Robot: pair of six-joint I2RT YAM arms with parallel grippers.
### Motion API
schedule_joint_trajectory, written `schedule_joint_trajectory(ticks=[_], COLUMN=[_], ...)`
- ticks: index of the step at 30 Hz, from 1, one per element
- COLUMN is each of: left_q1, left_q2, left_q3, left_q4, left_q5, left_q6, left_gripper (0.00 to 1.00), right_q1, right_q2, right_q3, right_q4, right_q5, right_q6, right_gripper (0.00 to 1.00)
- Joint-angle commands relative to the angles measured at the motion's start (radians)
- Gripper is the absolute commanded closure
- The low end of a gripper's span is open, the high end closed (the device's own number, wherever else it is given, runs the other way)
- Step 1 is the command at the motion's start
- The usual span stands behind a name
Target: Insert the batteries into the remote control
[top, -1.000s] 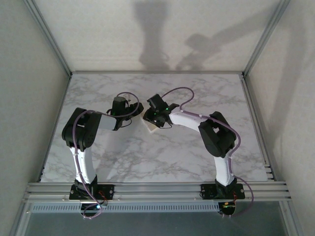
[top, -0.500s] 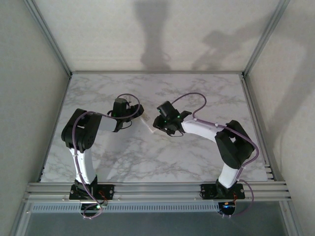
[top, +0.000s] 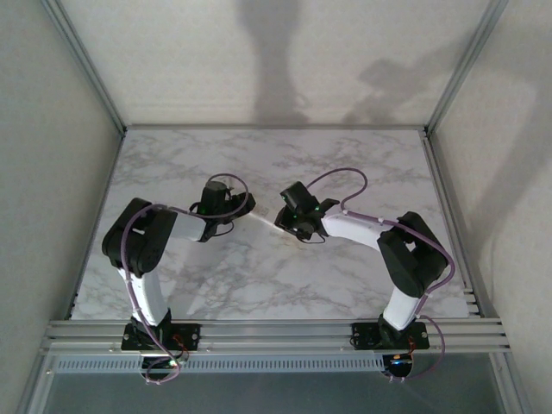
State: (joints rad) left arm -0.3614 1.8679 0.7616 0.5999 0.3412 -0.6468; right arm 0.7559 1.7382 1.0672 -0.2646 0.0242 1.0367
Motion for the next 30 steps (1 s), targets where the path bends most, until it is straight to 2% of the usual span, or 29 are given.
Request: schedule_joint_trajectory(ticks=[1, 18, 30], left_q1=[-0.025, -0.032, -0.034], left_q2=[-0.030, -0.044, -0.059], left_q3=[-0.021, -0.028, -0.037], left_q4=[-0.029, -0.020, -0.017], left_q5=[0.015, 0.021, 0.024], left_q6=[-0.021, -0.016, -0.014], left_gripper=[0.55, 0.55, 0.55], right_q1=[-0.027, -0.048, -0.060], right_q2=[0.029, 0.087, 0.134], right_q3=[-0.015, 0.055, 0.090], right_q4=[0.029, -0.007, -0.005], right_q5=[-0.014, -0.012, -0.032], right_q6=[0.020, 0.004, 0.010], right_gripper=[0.58, 0.63, 0.72])
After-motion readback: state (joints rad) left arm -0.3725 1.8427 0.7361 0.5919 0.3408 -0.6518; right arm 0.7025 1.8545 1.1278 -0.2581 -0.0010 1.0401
